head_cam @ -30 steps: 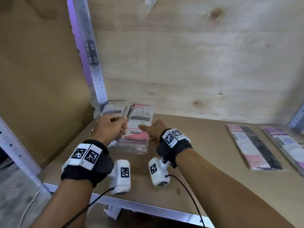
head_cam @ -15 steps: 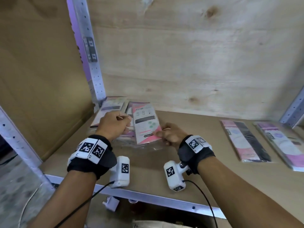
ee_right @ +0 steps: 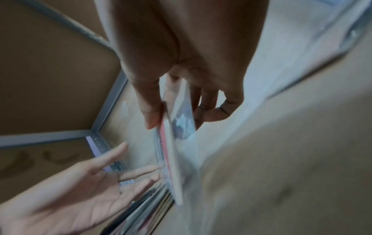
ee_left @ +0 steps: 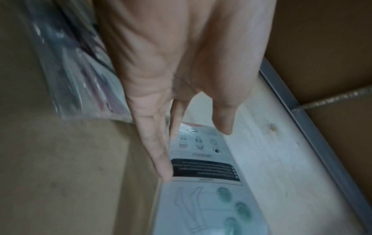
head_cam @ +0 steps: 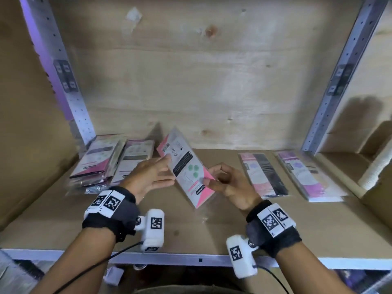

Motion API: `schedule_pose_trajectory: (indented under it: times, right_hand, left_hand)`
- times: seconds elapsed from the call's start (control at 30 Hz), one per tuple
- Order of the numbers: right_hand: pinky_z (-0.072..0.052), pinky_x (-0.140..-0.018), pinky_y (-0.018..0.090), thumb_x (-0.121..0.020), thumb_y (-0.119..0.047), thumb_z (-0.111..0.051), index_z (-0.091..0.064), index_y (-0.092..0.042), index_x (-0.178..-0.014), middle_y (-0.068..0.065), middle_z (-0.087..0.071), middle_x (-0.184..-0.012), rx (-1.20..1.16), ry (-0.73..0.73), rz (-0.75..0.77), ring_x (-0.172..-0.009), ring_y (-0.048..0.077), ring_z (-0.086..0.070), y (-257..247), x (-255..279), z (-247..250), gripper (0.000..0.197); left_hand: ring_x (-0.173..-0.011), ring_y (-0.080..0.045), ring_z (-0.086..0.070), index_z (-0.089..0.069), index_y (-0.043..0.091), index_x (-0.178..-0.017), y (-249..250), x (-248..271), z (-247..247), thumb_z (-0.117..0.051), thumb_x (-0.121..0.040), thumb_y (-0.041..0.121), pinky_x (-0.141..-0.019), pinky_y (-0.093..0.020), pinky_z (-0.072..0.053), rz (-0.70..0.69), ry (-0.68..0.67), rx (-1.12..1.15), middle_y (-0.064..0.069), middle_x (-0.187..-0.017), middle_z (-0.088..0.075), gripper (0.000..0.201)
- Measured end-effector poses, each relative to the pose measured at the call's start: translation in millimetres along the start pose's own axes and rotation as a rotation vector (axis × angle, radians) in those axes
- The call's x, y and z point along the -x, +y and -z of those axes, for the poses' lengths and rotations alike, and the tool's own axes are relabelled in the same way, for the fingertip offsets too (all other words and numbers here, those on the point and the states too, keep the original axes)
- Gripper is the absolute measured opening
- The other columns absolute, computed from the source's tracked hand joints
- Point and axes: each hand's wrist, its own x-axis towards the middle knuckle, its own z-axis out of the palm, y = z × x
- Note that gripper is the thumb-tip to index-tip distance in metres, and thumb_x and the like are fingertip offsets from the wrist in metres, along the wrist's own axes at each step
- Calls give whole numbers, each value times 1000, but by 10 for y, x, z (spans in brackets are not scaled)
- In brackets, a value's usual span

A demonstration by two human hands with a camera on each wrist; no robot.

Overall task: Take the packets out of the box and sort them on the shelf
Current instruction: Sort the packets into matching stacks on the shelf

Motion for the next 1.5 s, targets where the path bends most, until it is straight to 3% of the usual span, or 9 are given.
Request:
schedule_pose_trajectory:
  times: [0.2, 0.4, 0.5, 0.6, 0.77, 0.97, 1.07, 1.27, 1.5]
  right_hand:
    - [-47, -82, 23, -79, -8, -78, -69, -14, -95, 9, -67, -95, 332, -91, 173, -91, 20, -63, -112, 124, 165, 19]
    - [-47, -93, 20, -74, -35, -83, -70, -26, -99, 0, -65, -111, 403, -178, 112, -104, 11, -62, -116, 146, 328, 29]
    - [-51, -93, 28, -84, -35, -76, -71, -26, -99, -3, -71, -107, 236, 17, 43, -103, 12, -65, -48, 129, 509, 18]
    - [-52, -86, 30, -87, -33, -72, -70, -22, -100, -2, -72, -102, 172, 172, -40, -98, 14, -67, 53, 98, 708, 18]
    - [-53, -51, 22, -88, -14, -71, -67, -14, -108, 11, -75, -94, -162, -27, -231, -64, 17, -71, 124, 103, 753, 21]
    - [-51, -48, 22, -84, -12, -75, -69, -9, -118, 17, -74, -103, -236, -37, -238, -66, 17, -71, 183, 155, 907, 34]
    - [-51, -49, 22, -82, -13, -77, -69, -12, -120, 15, -75, -104, -197, -71, -259, -65, 17, -69, 209, 177, 1024, 39]
    - [-52, -54, 22, -76, -15, -79, -69, -18, -121, 14, -75, -98, -71, -131, -263, -69, 17, -64, 191, 207, 1128, 46]
    - [-53, -57, 27, -72, -30, -83, -65, -12, -124, 21, -71, -114, -384, 114, -252, -82, 29, -60, 209, 190, 1027, 58]
  left_hand:
    - [-107, -46, -68, -49, -1, -127, 71, -71, -233, -84, -64, 56, -82, -53, -59, 142, -111, 457, -31, -122, -65, 91]
    - [-106, -26, -69, -55, 2, -133, -17, -150, -449, -60, -96, 18, -75, -35, -60, 88, 49, 348, -24, -126, -66, 40]
    - [-115, -29, -63, -51, 0, -139, -59, -184, -506, -55, -99, 11, -82, -35, -56, 106, 79, 380, -23, -130, -63, 41]
    - [-108, -26, -67, -55, 2, -132, -67, -191, -569, -57, -98, 11, -81, -35, -60, 106, 45, 400, -21, -123, -66, 36]
    - [-95, -20, -72, -61, 5, -117, -113, -238, -661, -61, -95, 12, -68, -29, -62, 121, 10, 413, -15, -105, -73, 23]
    - [-96, -14, -74, -62, 13, -122, -101, -365, -398, -63, -93, 27, -72, -28, -61, 73, 63, 450, -8, -109, -76, 32]
    - [-99, -10, -73, -58, 15, -133, -48, -360, -192, -71, -80, 38, -79, -25, -57, 57, 71, 303, -3, -116, -74, 59]
    - [-95, -21, -74, -74, 20, -116, -40, -189, -155, -67, -81, 59, -69, -26, -60, 80, -111, -266, -7, -111, -76, 52]
    - [-122, -31, -62, -69, 16, -124, -89, -33, -165, -66, -92, 33, -107, -44, -45, 66, -87, -163, -6, -119, -73, 36]
